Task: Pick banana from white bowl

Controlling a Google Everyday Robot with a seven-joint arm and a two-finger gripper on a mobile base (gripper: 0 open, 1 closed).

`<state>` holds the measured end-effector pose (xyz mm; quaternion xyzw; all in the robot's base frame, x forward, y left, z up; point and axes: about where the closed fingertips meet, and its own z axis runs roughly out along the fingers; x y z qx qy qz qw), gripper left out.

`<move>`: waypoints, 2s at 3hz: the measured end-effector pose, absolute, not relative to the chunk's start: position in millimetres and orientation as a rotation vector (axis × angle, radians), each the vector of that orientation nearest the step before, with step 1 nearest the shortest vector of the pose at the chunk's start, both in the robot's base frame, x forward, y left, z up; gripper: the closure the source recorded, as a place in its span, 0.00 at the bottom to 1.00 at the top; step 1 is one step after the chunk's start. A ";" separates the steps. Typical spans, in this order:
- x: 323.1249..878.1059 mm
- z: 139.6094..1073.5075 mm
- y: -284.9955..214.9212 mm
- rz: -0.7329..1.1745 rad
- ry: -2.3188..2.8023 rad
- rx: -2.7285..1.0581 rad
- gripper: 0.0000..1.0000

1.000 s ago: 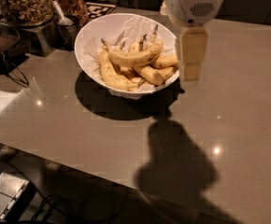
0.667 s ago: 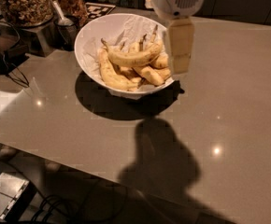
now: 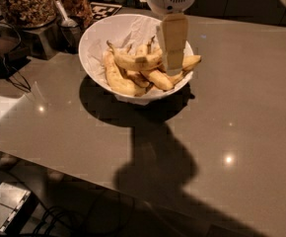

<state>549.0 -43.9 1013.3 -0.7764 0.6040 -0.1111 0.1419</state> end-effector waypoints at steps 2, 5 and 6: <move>597.7 1003.6 0.3 -0.238 1.663 -2.315 0.00; 631.1 953.8 -6.2 -0.093 1.773 -2.301 0.21; 636.3 945.1 -11.4 -0.079 1.801 -2.297 0.26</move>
Offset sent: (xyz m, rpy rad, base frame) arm 0.0536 0.0461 -0.0259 -0.0303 0.1822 0.1057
